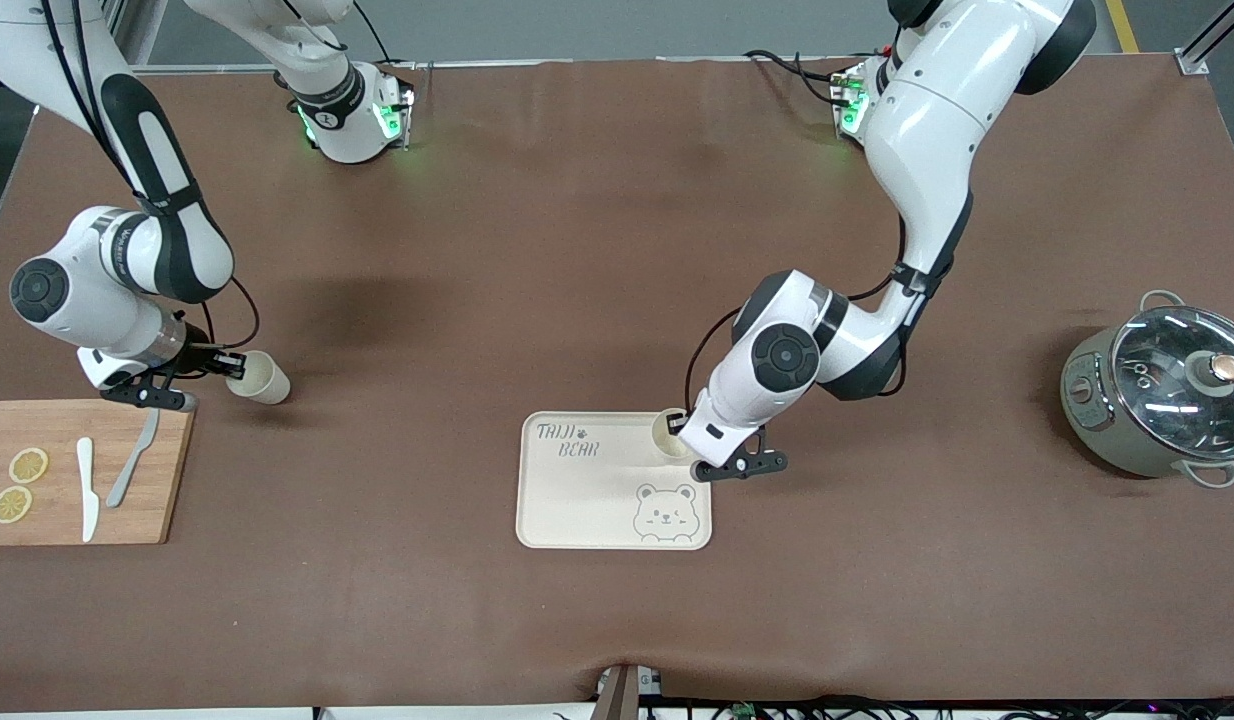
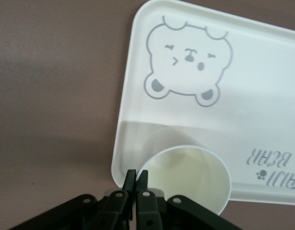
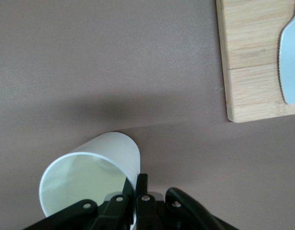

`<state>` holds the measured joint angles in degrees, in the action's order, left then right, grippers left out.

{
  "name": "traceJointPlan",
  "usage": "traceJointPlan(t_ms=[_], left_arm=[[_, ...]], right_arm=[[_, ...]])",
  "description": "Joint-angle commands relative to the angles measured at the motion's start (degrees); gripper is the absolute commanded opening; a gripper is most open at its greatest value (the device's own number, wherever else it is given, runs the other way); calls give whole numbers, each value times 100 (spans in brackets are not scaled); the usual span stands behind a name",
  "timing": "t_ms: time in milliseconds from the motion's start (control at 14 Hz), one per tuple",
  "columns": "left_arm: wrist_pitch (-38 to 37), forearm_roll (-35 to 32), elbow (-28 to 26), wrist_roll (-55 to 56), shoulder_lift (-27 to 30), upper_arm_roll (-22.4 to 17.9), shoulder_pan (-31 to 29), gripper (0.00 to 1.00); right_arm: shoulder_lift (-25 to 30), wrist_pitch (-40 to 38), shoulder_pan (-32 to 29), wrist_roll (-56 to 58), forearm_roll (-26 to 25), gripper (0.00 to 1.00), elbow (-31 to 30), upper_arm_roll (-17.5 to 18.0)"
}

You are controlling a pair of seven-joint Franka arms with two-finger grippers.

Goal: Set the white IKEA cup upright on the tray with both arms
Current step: 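Grasp and carry the cup upright onto the tray with the left gripper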

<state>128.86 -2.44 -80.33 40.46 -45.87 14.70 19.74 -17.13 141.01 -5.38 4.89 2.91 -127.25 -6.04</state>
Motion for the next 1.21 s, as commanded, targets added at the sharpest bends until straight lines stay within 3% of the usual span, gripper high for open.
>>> traceJointPlan(t_ms=[0,71,143,214,500,714,857,1143], left_arm=[[-107,-46,203,234,-98,-90,74,17],[-107,-46,202,252,-89,-90,65,37],[-107,-46,211,269,-71,-90,74,80],[-116,-46,211,348,-36,-90,74,100],[-186,-63,203,340,305,-90,-31,100],[-721,-81,202,313,745,-221,-102,100],[-1107,-282,194,200,1044,-222,-233,100],[-1968,-283,62,-669,1729,-204,-734,100]], right_arm=[[69,-73,-60,56,61,0,77,76],[95,-256,-42,47,61,0,190,76],[104,-650,-7,13,61,0,435,85],[104,-1080,71,-31,69,0,707,85],[95,-2401,607,-917,69,0,1781,85],[78,-2500,1055,-1751,200,0,2115,85],[-9,-2500,1441,-2410,700,0,2405,77],[-650,-2535,2214,-4150,772,0,3379,85]])
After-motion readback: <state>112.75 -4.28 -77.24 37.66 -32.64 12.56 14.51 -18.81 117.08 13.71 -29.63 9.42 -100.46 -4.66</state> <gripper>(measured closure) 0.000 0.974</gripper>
